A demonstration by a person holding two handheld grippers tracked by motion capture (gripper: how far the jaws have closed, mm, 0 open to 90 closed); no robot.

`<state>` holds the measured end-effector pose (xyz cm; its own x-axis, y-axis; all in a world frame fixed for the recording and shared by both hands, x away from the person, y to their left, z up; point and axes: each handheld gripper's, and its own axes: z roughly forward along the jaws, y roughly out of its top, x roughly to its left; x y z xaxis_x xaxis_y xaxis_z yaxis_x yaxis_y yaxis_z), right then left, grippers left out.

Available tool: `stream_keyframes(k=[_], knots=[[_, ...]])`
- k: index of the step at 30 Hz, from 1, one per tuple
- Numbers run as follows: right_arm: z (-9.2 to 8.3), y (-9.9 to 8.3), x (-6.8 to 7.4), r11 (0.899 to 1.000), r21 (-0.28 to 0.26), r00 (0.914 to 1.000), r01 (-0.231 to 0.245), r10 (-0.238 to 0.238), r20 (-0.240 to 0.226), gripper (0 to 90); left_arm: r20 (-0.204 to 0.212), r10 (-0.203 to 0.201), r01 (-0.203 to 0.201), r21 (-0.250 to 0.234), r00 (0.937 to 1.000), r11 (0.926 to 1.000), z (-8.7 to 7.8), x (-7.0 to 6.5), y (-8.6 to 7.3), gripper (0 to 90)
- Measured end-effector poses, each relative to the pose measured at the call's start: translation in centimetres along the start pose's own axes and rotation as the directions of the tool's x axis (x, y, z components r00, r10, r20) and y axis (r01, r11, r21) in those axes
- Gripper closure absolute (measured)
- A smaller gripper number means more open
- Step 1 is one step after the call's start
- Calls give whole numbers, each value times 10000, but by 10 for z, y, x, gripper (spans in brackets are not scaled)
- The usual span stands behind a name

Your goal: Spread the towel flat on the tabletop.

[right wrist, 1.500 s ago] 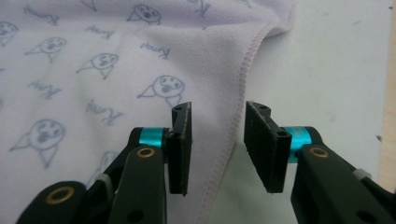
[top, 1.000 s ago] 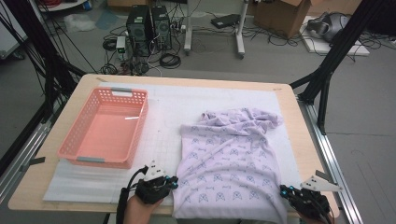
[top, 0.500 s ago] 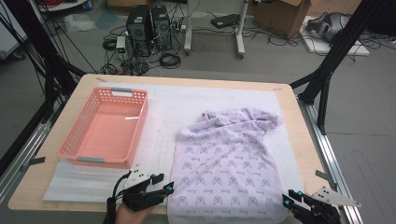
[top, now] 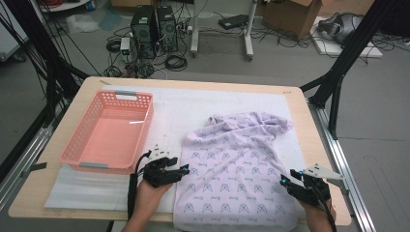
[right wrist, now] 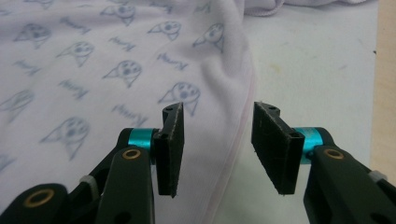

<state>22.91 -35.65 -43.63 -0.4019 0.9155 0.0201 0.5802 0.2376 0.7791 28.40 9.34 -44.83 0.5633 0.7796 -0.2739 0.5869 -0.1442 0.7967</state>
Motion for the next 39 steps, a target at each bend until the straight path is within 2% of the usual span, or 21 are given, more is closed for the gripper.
stream_keyframes(k=[3, 4, 5, 6, 7, 8, 9, 10, 12, 20, 23, 25, 30, 31, 33, 34, 35, 37, 39], knots=[[15, 6, -2, 9999, 127, 10000, -9, 9, -21, 511, 20, -12, 11, 349, 10000, 9994, 10, -2, 4, 438], [19, 7, -1, 9998, 217, 10000, 44, -44, 8, 519, 103, 113, -118, 488, 9999, 9987, 13, -4, 3, 443], [23, 8, 0, 9992, 356, 9999, 163, -164, 4, 559, -106, 517, -512, 490, 9986, 9975, 15, -8, 3, 455], [27, 7, 2, 9985, 466, 9996, 281, -279, -65, 607, -432, 878, -854, 552, 9952, 9948, 15, -11, 2, 495], [28, 7, 3, 9983, 396, 9990, 439, -437, -71, 680, -750, 1007, -968, 543, 9921, 9938, 14, -12, 2, 578], [28, 8, 4, 9981, 407, 9987, 453, -443, -244, 776, -777, 993, -946, 621, 9920, 9936, 13, -11, 1, 694], [27, 8, 5, 9979, 430, 9983, 493, -479, -324, 832, -602, 792, -754, 623, 9950, 9952, 12, -9, 1, 805], [26, 8, 5, 9973, 461, 9980, 570, -556, -317, 846, -494, 701, -668, 665, 9963, 9955, 10, -8, 0, 846], [22, 6, 5, 9969, 529, 9976, 574, -553, -414, 857, -401, 579, -555, 584, 9975, 9967, 5, -9, -4, 855], [-8, -10, 5, 9977, 447, 9948, 502, -459, -913, 859, 264, 402, -404, 43, 9988, 9992, -28, -15, -24, 854], [-17, -18, 7, 9980, 471, 9926, 415, -358, -1160, 859, 510, 514, -517, 42, 9974, 9987, -35, -19, -28, 853], [-24, -23, 9, 9973, 520, 9913, 526, -458, -1235, 861, 698, 525, -526, -7, 9962, 9986, -41, -22, -32, 854], [-40, -33, 12, 9968, 647, 9885, 465, -366, -1466, 862, 1210, 717, -714, -67, 9901, 9974, -51, -29, -39, 843], [-41, -34, 12, 9964, 699, 9880, 481, -371, -1497, 861, 1287, 863, -833, -284, 9879, 9961, -52, -30, -38, 807], [-42, -31, 10, 9973, 636, 9889, 357, -261, -1463, 802, 1270, 775, -695, -660, 9889, 9954, -47, -28, -32, 586], [-42, -27, 9, 9987, 469, 9901, 185, -118, -1397, 748, 1182, 662, -585, -677, 9908, 9960, -43, -26, -28, 521], [-41, -21, 8, 9996, 268, 9913, 79, -43, -1314, 696, 1072, 567, -496, -682, 9926, 9964, -39, -24, -23, 489], [-38, -11, 8, 9999, -100, 9933, 6, -18, -1151, 669, 914, 512, -453, -655, 9945, 9968, -29, -19, -14, 476], [-30, -2, 8, 9997, -190, 9959, 159, -176, -893, 634, 881, 317, -267, -571, 9956, 9980, -19, -12, -5, 471]])
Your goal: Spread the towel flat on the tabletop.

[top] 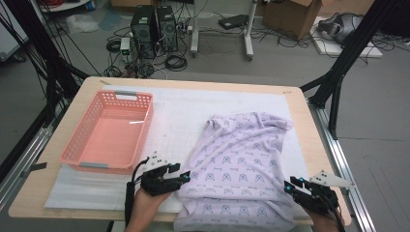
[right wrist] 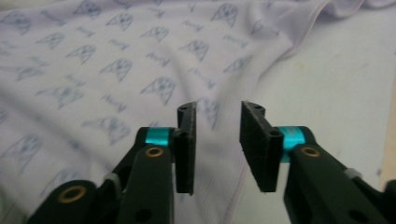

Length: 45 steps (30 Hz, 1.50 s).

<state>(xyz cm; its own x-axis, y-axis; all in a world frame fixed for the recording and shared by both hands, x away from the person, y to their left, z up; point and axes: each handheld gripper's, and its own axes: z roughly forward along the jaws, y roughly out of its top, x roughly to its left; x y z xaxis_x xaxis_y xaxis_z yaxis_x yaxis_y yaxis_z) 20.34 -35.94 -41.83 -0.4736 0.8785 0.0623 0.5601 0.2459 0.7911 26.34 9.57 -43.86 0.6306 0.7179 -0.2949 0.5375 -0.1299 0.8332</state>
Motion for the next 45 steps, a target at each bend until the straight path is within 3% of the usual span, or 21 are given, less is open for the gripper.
stream_keyframes(k=[4, 7, 11, 13, 14, 15, 16, 17, 18, 19, 22, 25, 27, 33, 37, 38, 40, 42, 45], knots=[[23, 12, -4, 9996, 188, 9989, 191, -199, 416, 585, -260, -305, 309, 170, 9992, 9994, 20, 12, 17, 472], [38, 17, -9, 9996, 296, 9981, -4, -14, 621, 562, -377, -421, 439, 482, 9984, 9979, 35, 15, 22, 472], [60, 21, -11, 9976, 694, 9972, 61, -112, 737, 568, -201, -248, 265, 887, 9995, 9957, 51, 10, 24, 470], [68, 20, -10, 9942, 1064, 9970, 173, -252, 727, 650, -190, -106, 126, 1095, 9998, 9939, 58, 6, 24, 465], [69, 20, -10, 9952, 970, 9979, 131, -192, 622, 722, -192, -27, 51, 1221, 9998, 9925, 60, 5, 23, 475], [69, 20, -11, 9954, 953, 9986, 120, -168, 499, 768, -225, 198, -166, 1365, 9996, 9905, 62, 2, 22, 508], [69, 20, -10, 9951, 976, 9994, 151, -179, 285, 833, -516, 710, -629, 1457, 9961, 9873, 62, -2, 21, 590], [68, 20, -9, 9944, 1008, 9991, 302, -330, 266, 847, -718, 1082, -955, 1607, 9915, 9824, 61, -6, 20, 734], [67, 20, -8, 9936, 1029, 9985, 460, -489, 260, 852, -751, 1141, -995, 1752, 9906, 9795, 60, -6, 20, 845], [66, 19, -8, 9934, 1066, 9989, 422, -443, 174, 856, -624, 921, -792, 1844, 9938, 9797, 58, -6, 21, 864], [58, 15, -9, 9929, 1137, 9994, 345, -340, -63, 860, -416, 793, -700, 1901, 9960, 9793, 49, -7, 17, 875], [48, 7, -6, 9923, 1148, 9987, 454, -423, -290, 861, -200, 472, -435, 1570, 9987, 9866, 34, -10, 6, 875], [40, 2, -4, 9926, 1119, 9983, 466, -422, -413, 861, -103, 468, -448, 1456, 9988, 9883, 24, -11, 0, 875], [10, -13, 0, 9959, 831, 9952, 364, -286, -936, 861, 411, 742, -785, 1160, 9964, 9901, -8, -20, -17, 873], [-4, -22, 6, 9960, 812, 9928, 376, -280, -1164, 863, 775, 801, -878, 1019, 9938, 9909, -19, -26, -24, 865], [-6, -23, 8, 9958, 832, 9924, 375, -274, -1196, 862, 760, 806, -877, 952, 9938, 9916, -20, -27, -25, 836], [-7, -21, 10, 9963, 765, 9932, 389, -301, -1124, 844, 597, 527, -578, 873, 9968, 9945, -18, -24, -22, 644], [-6, -16, 8, 9985, 505, 9954, 217, -169, -945, 750, 404, 303, -331, 709, 9987, 9969, -14, -17, -18, 538], [1, -5, 6, 9998, 200, 9976, 19, -5, -686, 684, 285, 89, -104, 519, 9996, 9986, -6, -8, -10, 497]])
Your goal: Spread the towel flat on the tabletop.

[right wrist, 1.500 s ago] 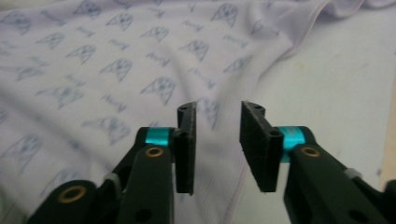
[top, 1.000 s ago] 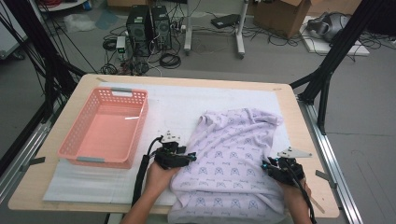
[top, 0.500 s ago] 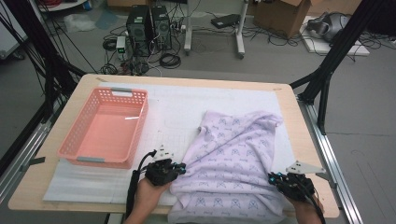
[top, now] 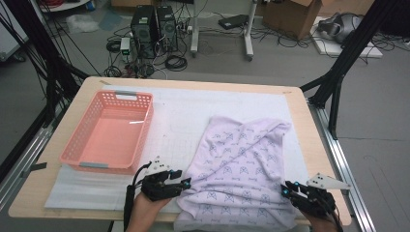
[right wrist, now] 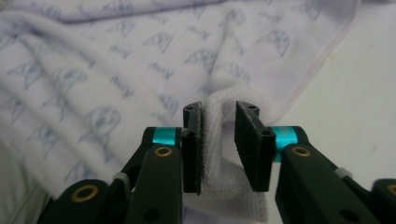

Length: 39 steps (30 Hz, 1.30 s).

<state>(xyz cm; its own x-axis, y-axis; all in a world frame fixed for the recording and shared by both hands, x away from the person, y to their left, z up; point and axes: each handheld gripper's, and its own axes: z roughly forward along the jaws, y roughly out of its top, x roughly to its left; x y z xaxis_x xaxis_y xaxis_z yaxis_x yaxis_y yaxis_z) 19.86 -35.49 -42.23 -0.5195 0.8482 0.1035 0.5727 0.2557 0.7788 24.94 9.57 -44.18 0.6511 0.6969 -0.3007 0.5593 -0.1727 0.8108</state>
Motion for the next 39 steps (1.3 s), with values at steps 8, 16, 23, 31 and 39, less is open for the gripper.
stream_keyframes(k=[8, 16, 23, 31, 39], knots=[[53, 40, -11, 9990, 152, 9976, 416, -424, 553, 591, -94, -262, 259, -296, 9996, 9992, 19, 20, 23, 489], [75, 61, -25, 9998, 81, 9973, 190, -195, 701, 563, -154, -133, 128, -341, 9998, 9993, 39, 34, 40, 491], [98, 53, -28, 9938, 988, 9945, 513, -599, 864, 624, 100, -1061, 1060, 155, 9943, 9942, 66, 47, 41, 496], [86, 45, -24, 9935, 963, 9969, 607, -651, 434, 874, -821, 1375, -1286, 1059, 9871, 9860, 84, 13, 45, 694], [54, 22, -19, 9919, 1042, 9973, 732, -736, -4, 877, -419, 1288, -1220, 1369, 9908, 9830, 51, 6, 32, 872]])
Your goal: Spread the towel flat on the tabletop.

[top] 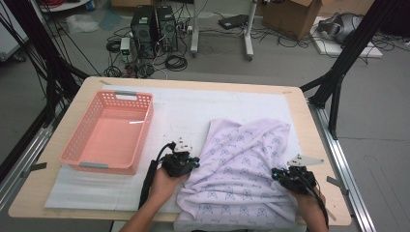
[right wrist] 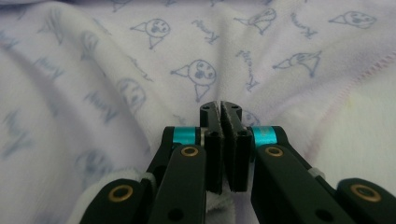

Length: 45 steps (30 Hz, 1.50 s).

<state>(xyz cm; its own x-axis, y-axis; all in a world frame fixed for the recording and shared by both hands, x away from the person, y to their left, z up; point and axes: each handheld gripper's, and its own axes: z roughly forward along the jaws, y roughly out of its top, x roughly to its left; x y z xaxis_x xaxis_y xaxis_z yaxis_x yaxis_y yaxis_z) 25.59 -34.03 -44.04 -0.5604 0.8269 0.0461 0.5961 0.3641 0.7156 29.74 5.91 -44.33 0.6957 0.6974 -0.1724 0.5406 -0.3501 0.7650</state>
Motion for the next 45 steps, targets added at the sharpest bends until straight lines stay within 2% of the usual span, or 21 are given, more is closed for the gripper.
stream_keyframes(k=[6, 10, 12, 13, 15, 19, 20, 21, 23, 24, 25, 30, 31, 32, 33, 34, 35, 37, 39, 43, 45], knots=[[-26, -23, 8, 10000, 37, 9995, -4, 5, -325, 880, 436, -287, 298, -245, 9986, 9993, -30, -6, -26, 871], [-40, -33, 16, 9998, 207, 9984, 36, -24, -571, 878, 672, -153, 187, -504, 9976, 9986, -40, -8, -30, 831], [-43, -32, 18, 9999, 136, 9988, 82, -75, -493, 830, 647, -321, 374, -818, 9974, 9959, -37, -4, -25, 678], [-43, -29, 17, 10000, 43, 9990, 18, -16, -441, 762, 646, -352, 411, -912, 9973, 9950, -34, -1, -21, 608], [-41, -23, 14, 9994, -308, 9995, -183, 176, -254, 700, 484, -218, 271, -1098, 9986, 9936, -24, 5, -13, 515], [-26, -4, 4, 9970, -727, 9995, -275, 286, 136, 636, 214, -414, 436, -1138, 9989, 9925, -5, 18, 5, 454], [-22, -1, 1, 9968, -755, 9994, -271, 287, 192, 626, 140, -441, 456, -1376, 9989, 9894, -1, 21, 8, 457], [-17, 4, -1, 9966, -760, 9992, -314, 332, 233, 619, 24, -398, 398, -1368, 9992, 9898, 3, 23, 12, 459], [-4, 13, -6, 9965, -771, 9986, -313, 344, 392, 591, -410, -116, 73, -1030, 9991, 9947, 13, 27, 20, 459], [2, 18, -7, 9969, -705, 9983, -341, 372, 442, 585, -547, -170, 115, -986, 9984, 9951, 18, 30, 23, 460], [9, 22, -9, 9971, -672, 9981, -359, 391, 473, 570, -560, -270, 206, -1121, 9981, 9935, 22, 32, 24, 463], [32, 34, -12, 9993, -313, 9977, -213, 233, 640, 559, -515, -462, 418, -832, 9976, 9957, 37, 32, 33, 479], [35, 34, -13, 9995, -230, 9975, -205, 220, 672, 561, -491, -279, 244, -712, 9984, 9972, 40, 30, 33, 486], [38, 34, -14, 9997, -127, 9974, -222, 230, 689, 567, -525, 101, -109, -151, 9986, 9998, 45, 26, 34, 511], [39, 34, -15, 9996, -81, 9973, -286, 291, 670, 584, -771, 408, -420, -133, 9962, 9990, 46, 22, 35, 510], [39, 34, -15, 9995, -97, 9973, -288, 294, 680, 620, -1089, 748, -756, -27, 9912, 9971, 46, 18, 35, 551], [39, 34, -15, 9996, -112, 9972, -271, 279, 695, 665, -992, 798, -805, -32, 9919, 9967, 46, 17, 35, 632], [37, 33, -15, 9996, -89, 9977, -258, 263, 624, 844, -835, 593, -588, 86, 9947, 9982, 45, 17, 36, 841], [34, 30, -13, 9999, -20, 9982, -112, 113, 595, 874, -834, 214, -196, 223, 9963, 9996, 42, 17, 36, 852], [23, 22, -12, 10000, 87, 9992, 18, -22, 410, 879, -568, 51, -20, 554, 9984, 9985, 30, 19, 33, 852], [15, 15, -11, 9999, 99, 9993, 78, -81, 365, 880, -541, -33, 50, 306, 9985, 9995, 20, 18, 28, 853]])
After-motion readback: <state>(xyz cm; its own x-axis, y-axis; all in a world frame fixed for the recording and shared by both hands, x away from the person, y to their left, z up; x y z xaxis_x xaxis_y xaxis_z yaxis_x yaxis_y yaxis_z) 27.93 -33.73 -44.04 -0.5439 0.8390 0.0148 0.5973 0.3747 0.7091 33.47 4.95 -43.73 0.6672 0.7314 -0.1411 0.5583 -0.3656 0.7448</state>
